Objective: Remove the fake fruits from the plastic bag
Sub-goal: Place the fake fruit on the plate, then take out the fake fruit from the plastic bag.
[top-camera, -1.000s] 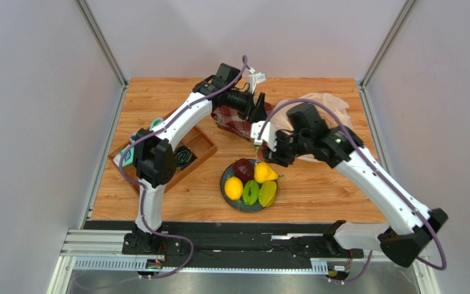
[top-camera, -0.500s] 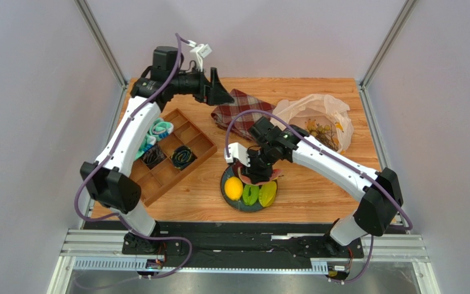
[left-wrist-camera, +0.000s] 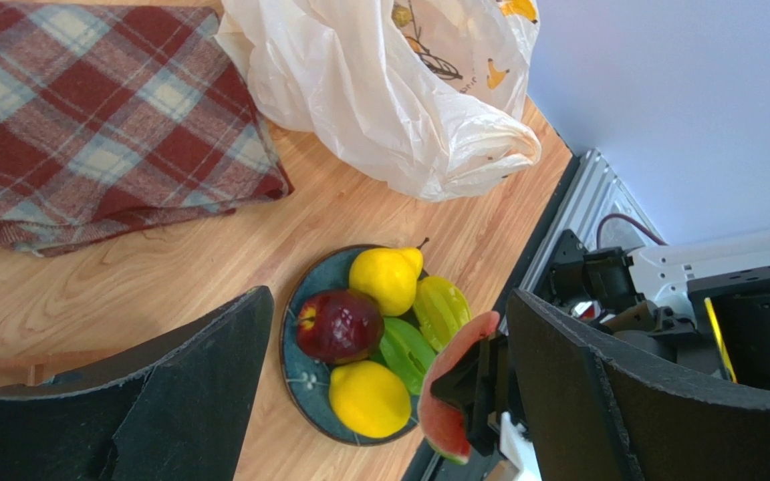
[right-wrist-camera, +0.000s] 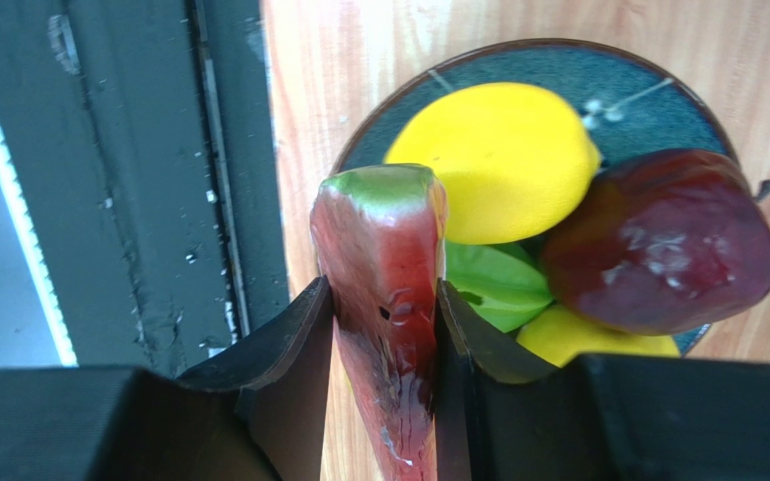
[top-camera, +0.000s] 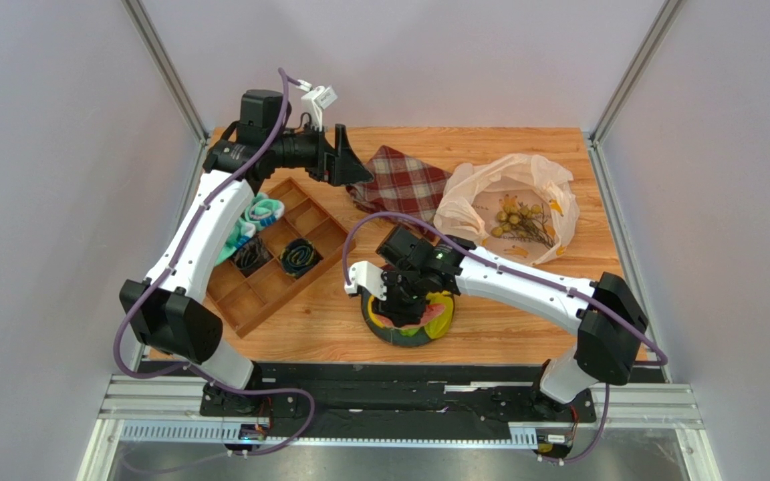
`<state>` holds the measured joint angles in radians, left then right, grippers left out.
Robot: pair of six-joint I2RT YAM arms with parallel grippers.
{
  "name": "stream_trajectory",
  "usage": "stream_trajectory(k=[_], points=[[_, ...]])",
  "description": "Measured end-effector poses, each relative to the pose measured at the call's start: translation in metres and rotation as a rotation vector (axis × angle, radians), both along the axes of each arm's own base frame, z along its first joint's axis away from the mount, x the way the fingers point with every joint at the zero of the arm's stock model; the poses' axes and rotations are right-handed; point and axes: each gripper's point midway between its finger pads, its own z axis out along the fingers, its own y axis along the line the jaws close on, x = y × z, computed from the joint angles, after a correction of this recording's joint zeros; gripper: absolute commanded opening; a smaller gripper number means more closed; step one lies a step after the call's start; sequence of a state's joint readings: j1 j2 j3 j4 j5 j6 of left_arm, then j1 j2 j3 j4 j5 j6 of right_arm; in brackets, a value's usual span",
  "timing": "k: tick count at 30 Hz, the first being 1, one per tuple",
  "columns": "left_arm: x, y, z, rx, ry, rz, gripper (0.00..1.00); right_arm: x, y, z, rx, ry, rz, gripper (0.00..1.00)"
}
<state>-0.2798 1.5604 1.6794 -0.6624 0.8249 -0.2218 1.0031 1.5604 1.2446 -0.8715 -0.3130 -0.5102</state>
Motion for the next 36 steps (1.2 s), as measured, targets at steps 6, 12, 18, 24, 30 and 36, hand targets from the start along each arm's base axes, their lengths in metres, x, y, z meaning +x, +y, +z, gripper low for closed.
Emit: stream_trajectory(k=[6,12,18,24,30,36], points=[[-0.004,0.002,0.006,-0.007,-0.015,-0.002,0.94,0.013,0.002,-0.008,-0.04,-0.027,-0.035,0.29],[-0.004,0.003,0.009,-0.013,-0.024,-0.001,0.94,0.031,-0.008,-0.01,-0.082,-0.095,-0.07,0.59],[-0.004,0.003,0.009,-0.014,-0.026,-0.003,0.93,0.046,-0.011,-0.006,-0.104,-0.118,-0.09,0.83],[-0.004,0.002,0.01,-0.019,-0.028,-0.009,0.93,0.068,-0.007,0.043,-0.04,-0.153,-0.138,0.93],[0.01,-0.004,0.01,-0.032,-0.021,-0.015,0.92,0.112,-0.053,0.132,0.128,-0.315,-0.35,0.93],[0.022,-0.008,0.011,-0.042,-0.029,-0.018,0.91,0.151,-0.167,0.164,0.133,-0.43,-0.708,0.65]])
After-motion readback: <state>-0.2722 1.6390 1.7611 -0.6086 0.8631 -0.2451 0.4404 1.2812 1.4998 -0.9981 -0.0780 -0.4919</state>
